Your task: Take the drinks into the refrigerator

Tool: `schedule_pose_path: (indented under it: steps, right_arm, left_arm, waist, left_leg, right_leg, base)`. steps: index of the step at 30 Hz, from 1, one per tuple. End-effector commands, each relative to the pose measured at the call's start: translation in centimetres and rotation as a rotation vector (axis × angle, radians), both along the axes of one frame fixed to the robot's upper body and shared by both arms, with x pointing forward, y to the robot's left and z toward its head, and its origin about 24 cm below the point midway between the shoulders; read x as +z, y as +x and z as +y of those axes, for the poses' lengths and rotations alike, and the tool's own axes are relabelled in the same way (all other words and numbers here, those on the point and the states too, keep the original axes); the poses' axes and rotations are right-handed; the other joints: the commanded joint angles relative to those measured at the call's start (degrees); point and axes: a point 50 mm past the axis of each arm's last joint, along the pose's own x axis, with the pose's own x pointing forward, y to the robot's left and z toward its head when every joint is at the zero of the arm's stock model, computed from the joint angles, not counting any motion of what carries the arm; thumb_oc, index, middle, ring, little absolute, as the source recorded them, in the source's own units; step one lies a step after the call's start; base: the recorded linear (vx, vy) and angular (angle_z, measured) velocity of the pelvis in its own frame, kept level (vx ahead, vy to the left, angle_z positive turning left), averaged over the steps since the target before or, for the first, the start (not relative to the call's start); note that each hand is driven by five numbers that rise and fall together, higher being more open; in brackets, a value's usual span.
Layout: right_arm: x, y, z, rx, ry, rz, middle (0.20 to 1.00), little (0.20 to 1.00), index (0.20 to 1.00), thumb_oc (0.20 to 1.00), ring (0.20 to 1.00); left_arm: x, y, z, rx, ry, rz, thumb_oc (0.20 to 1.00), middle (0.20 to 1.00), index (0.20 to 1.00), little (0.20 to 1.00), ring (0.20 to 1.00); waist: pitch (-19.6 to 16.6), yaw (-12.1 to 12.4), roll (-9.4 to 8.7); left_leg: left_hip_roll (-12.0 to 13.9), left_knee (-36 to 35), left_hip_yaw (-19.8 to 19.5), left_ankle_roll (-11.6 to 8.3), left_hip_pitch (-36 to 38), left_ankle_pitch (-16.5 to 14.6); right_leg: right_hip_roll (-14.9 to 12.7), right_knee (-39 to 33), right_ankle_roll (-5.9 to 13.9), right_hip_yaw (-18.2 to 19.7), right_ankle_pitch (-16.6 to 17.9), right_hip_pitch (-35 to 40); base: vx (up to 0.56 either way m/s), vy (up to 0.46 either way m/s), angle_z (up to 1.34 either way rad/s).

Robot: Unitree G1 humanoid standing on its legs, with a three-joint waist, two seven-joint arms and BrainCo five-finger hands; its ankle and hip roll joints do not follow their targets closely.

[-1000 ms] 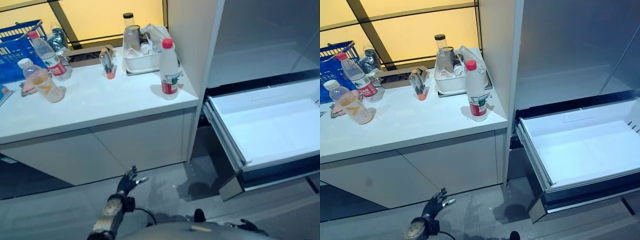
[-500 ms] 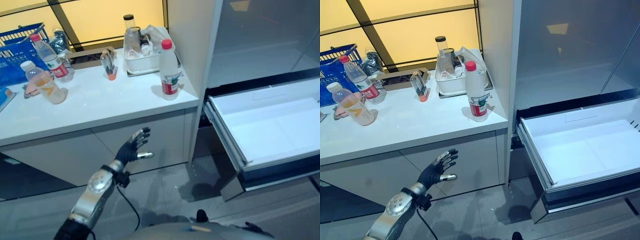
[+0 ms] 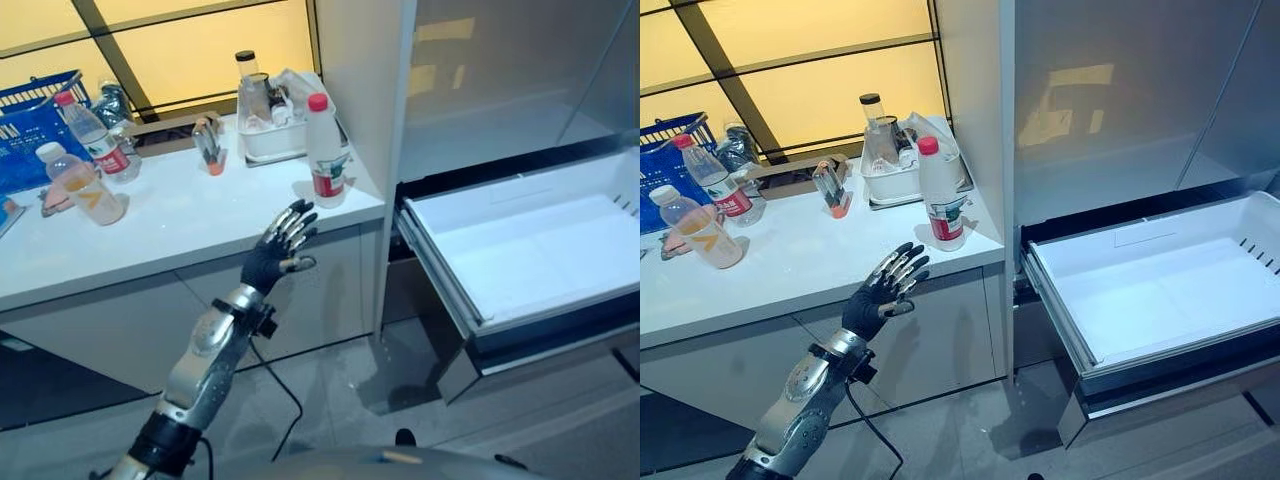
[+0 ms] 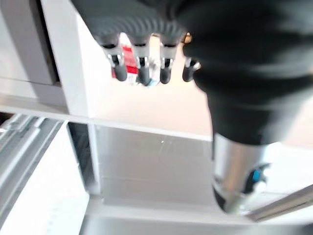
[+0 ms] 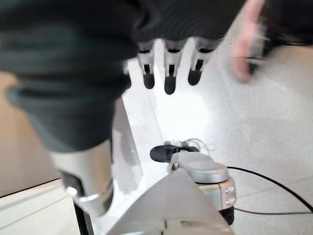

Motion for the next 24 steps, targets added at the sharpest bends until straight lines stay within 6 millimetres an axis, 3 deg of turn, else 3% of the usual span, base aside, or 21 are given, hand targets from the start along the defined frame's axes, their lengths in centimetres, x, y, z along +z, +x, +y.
schedule_pose_path:
  steps: [1,7,14,24]
  right_arm:
    - [-0.3,0.5,0.9,0.007,0.0,0.028,1.0,1.0,1.0,1.0,1.0]
    - [0.0,0.6,0.2,0.017,-0.036,0.032,1.0,1.0,1.0,1.0,1.0]
    - [0.2,0.7,-0.4,0.029,-0.056,0.039,1.0,1.0,1.0,1.0,1.0]
    - [0.7,1.4,-1.3,0.047,-0.085,-0.007,1.0,1.0,1.0,1.0,1.0]
  left_arm:
    - [3.5,2.1,1.6,0.148,-0.027,-0.17,1.0,1.0,1.0,1.0,1.0]
    - [3.1,5.7,3.4,0.332,0.121,-0.109,1.0,1.0,1.0,1.0,1.0]
    - [2.5,8.6,4.0,0.401,0.236,-0.036,1.0,1.0,1.0,1.0,1.0]
    - [4.8,12.8,4.8,0.47,0.465,-0.033,1.0,1.0,1.0,1.0,1.0]
  waist:
    - [-0.03,-0.99,-3.04]
    - [-0.01,-2.46,-1.87]
    - [0.67,-4.01,-0.6]
    - [4.65,-7.59,0.32]
  left_leg:
    - [-0.78,0.4,1.24,0.52,-1.9,-0.86]
    - [-0.68,0.4,1.62,0.32,-1.96,-0.78]
    - [-0.57,0.4,2.65,0.12,-2.42,-0.59]
    - [-0.5,0.4,4.45,-0.31,-5.34,0.8]
  right_leg:
    - [-2.32,0.61,3.72,2.54,-7.15,3.93]
    - [-2.22,0.61,3.77,2.64,-6.99,3.7]
    - [-2.01,0.61,3.91,3.33,-6.55,2.58]
    - [-1.71,0.61,4.18,5.1,-4.73,-1.6]
  base:
    - [0.0,0.0,0.0]
    - [0.0,0.0,0.0]
    - [0.0,0.001,0.0]
    - [-0.07,0.003,-0.12]
